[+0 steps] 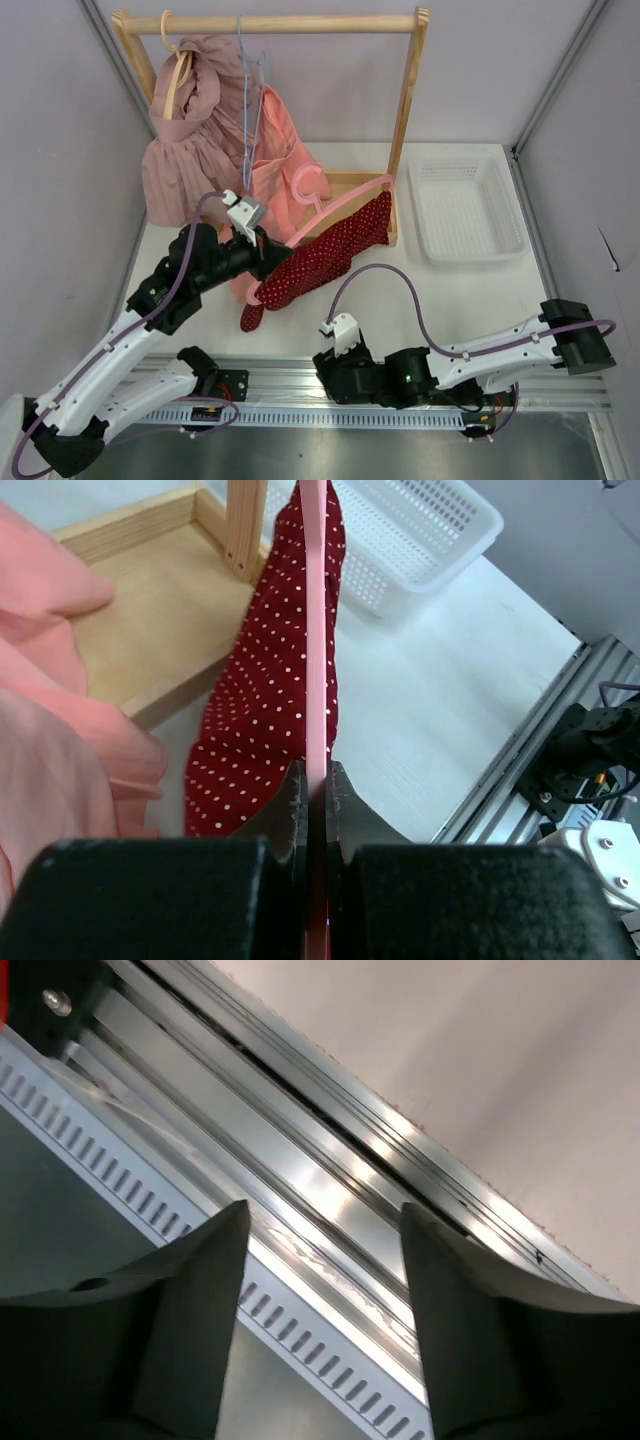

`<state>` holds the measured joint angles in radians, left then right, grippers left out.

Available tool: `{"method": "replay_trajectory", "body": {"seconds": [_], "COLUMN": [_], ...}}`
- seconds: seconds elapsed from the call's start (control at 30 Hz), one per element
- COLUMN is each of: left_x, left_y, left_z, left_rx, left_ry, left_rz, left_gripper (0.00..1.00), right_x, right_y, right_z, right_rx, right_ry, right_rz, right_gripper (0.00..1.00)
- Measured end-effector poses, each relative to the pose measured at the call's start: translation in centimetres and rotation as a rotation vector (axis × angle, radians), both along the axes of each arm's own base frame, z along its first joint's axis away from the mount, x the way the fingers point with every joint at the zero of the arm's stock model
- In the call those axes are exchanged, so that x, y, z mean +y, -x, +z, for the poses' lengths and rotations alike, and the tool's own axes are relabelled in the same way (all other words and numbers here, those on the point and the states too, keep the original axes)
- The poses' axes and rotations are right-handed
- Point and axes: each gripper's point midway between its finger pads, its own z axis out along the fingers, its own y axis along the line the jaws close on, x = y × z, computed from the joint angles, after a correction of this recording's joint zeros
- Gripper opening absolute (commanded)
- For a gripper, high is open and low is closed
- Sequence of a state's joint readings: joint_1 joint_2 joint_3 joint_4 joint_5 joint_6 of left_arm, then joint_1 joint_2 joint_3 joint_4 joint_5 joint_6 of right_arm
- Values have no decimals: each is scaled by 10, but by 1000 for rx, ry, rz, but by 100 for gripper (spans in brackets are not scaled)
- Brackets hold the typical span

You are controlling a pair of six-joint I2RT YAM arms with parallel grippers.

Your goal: Place the skirt on the hanger

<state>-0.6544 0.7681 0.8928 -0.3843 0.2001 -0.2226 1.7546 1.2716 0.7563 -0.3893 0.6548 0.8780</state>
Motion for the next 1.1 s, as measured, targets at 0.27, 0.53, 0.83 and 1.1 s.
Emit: {"method": "replay_trajectory", "body": {"seconds": [0.27,0.53,0.83,1.1], "left_x": [2,11,30,37], "left_y": [16,32,32,12], "left_z": [3,32,92,139], "left_rx": [0,-24,-72,-100], "left_ry": [-28,-8,11,5], "left_rz": [-63,-78,14,116], "left_gripper": [0,0,0,0], "right_x": [5,-85,-156,-152], "right_y": [-50,-146,-198,-208], "right_z": [69,190,235,237], "right_rx": [-14,-123,-197,-166], "right_ry": [-158,-476,-523,-491], "right_rz": [-106,-434,-648,-622], "right_gripper": [72,68,66,65]}}
